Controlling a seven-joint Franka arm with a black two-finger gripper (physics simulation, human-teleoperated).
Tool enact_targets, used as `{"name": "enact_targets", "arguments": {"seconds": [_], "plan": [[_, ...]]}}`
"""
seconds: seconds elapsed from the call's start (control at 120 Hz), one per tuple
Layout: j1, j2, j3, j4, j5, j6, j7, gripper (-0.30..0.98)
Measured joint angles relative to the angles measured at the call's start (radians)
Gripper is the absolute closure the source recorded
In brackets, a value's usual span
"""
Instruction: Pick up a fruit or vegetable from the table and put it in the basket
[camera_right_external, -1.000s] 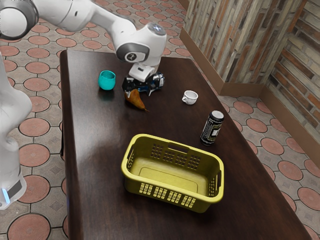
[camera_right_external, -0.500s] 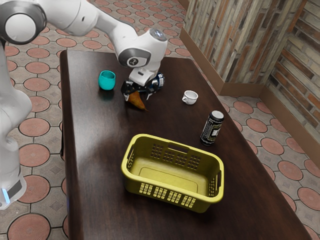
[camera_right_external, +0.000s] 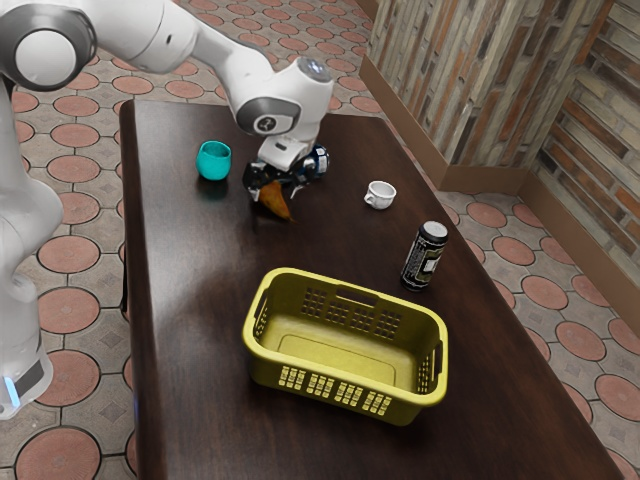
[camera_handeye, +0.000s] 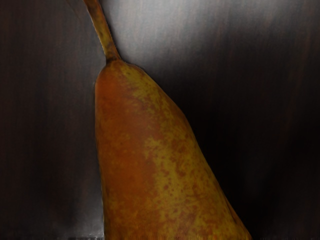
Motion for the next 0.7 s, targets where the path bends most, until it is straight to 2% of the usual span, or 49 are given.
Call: {"name": "enact_targets", "arguments": {"seconds": [0.083,0.2,0.275,0.433,0.7], "plan": [[0.001,0.000,0.000,0.001,0.002,0.002,-0.003,0.31],[0.003,0.000,-0.007,0.007,0.004,0.003,-0.006,0.36],[0.017,-0.003,-0.045,0.017,0.003,-0.001,-0.007,0.39],[-0.009,-0.015,-0.084,0.051,-0.013,-0.030,-0.010,0.41],[0.003,-0.098,-0.090,0.182,-0.026,-0.150,-0.011,0.39]]}}
